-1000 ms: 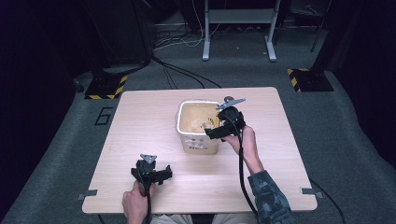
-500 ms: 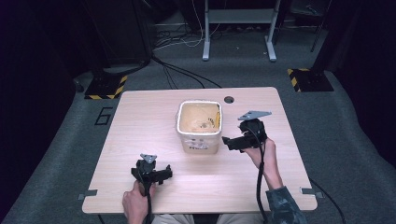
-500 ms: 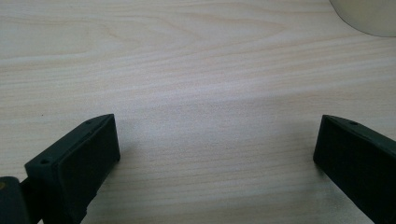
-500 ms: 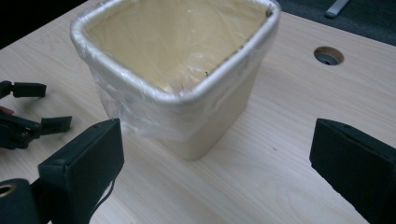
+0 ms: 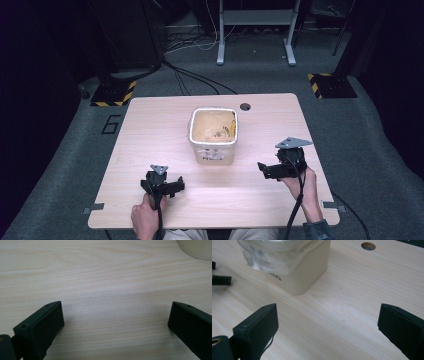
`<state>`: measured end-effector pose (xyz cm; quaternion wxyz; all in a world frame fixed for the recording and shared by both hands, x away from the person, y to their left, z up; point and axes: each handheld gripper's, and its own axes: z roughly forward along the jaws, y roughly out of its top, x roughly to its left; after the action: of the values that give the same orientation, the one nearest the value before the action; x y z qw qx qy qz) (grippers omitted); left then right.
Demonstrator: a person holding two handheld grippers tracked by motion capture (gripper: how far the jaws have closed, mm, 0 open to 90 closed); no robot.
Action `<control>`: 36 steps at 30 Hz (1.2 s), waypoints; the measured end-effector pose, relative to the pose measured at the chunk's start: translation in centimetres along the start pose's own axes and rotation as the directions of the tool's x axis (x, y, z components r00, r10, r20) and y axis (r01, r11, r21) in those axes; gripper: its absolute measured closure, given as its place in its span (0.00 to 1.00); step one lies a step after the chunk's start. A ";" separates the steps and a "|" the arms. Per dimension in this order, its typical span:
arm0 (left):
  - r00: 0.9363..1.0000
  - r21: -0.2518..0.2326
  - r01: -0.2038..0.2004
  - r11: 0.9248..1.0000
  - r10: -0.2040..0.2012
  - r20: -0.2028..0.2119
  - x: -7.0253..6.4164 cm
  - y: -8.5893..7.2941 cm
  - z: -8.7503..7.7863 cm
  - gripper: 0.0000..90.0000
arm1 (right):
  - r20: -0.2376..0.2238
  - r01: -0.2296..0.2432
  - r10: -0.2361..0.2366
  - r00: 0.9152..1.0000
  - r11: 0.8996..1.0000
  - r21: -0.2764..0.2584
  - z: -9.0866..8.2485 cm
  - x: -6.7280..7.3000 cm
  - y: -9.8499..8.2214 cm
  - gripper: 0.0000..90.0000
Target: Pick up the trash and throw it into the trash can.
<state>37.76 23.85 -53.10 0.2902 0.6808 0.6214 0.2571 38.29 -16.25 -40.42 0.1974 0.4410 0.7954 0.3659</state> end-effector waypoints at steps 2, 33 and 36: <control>1.000 0.000 -0.001 1.000 0.001 0.001 0.0 0.0 0.0 0.00 | 0.005 -0.003 0.003 1.000 1.000 -0.006 -0.2 -0.2 -0.5 0.03; 1.000 -0.001 -0.002 1.000 0.002 0.001 0.0 0.1 0.1 0.00 | 0.140 -0.192 0.190 0.972 0.981 0.001 -0.3 -6.2 -16.3 0.04; 1.000 0.000 -0.002 1.000 0.002 0.001 0.0 0.1 0.1 0.00 | 0.156 -0.196 0.191 0.969 0.981 0.014 0.0 -6.4 -16.2 0.04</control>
<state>37.85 23.83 -53.10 0.2904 0.6815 0.6206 0.2570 32.70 -27.24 -52.77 0.2149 0.5462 0.7363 0.3367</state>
